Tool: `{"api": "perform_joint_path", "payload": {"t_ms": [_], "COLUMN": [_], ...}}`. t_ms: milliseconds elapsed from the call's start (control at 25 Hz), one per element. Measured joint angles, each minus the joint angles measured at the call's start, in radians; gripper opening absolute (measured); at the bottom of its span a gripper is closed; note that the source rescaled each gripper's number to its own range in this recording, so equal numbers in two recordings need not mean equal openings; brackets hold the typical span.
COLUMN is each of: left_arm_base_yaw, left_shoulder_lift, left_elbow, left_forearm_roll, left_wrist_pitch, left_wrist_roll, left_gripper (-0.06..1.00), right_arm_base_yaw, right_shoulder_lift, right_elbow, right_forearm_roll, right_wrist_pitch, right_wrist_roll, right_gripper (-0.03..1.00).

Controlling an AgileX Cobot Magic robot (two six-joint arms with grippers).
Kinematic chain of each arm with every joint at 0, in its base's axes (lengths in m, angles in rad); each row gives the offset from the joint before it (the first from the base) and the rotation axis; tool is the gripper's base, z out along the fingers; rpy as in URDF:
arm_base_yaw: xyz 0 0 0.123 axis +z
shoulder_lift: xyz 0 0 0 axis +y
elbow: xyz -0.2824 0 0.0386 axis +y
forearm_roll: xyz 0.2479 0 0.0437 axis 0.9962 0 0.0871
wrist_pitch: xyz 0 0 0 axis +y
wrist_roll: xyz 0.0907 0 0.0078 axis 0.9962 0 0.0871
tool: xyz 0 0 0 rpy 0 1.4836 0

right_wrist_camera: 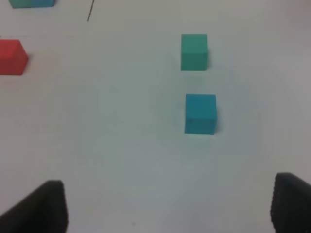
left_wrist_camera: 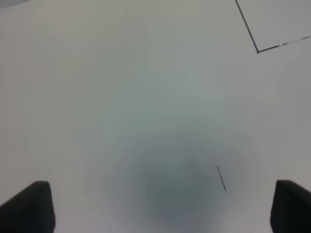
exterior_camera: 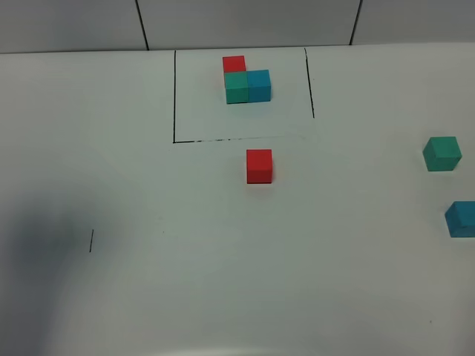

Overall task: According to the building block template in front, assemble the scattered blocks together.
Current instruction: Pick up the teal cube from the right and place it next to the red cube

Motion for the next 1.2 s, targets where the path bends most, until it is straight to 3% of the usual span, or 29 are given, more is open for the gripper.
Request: {"api": "perform_joint_path", "payload": {"t_ms": [480, 840, 1200], "left_arm_base_yaw": [0.0, 0.0, 0.0], "left_shoulder_lift": [-0.382, -0.576, -0.79], "left_elbow": [0.265, 0.475, 0.588], "left_forearm_roll": [-0.065, -0.165, -0.221], "left_wrist_pitch": [0.043, 0.018, 0.011], "left_wrist_roll": [-0.071, -0.033, 0.018], "left_gripper": [0.98, 0.98, 0.98], "right_arm_base_yaw": [0.0, 0.0, 0.0], "right_shoulder_lift": [0.0, 0.0, 0.0], "right_elbow": [0.0, 0.0, 0.0], "right_forearm_roll": [0.0, 0.0, 0.0], "right_wrist_pitch": [0.0, 0.0, 0.0], "right_wrist_roll": [0.002, 0.004, 0.008], "right_gripper": [0.81, 0.81, 0.81]}}
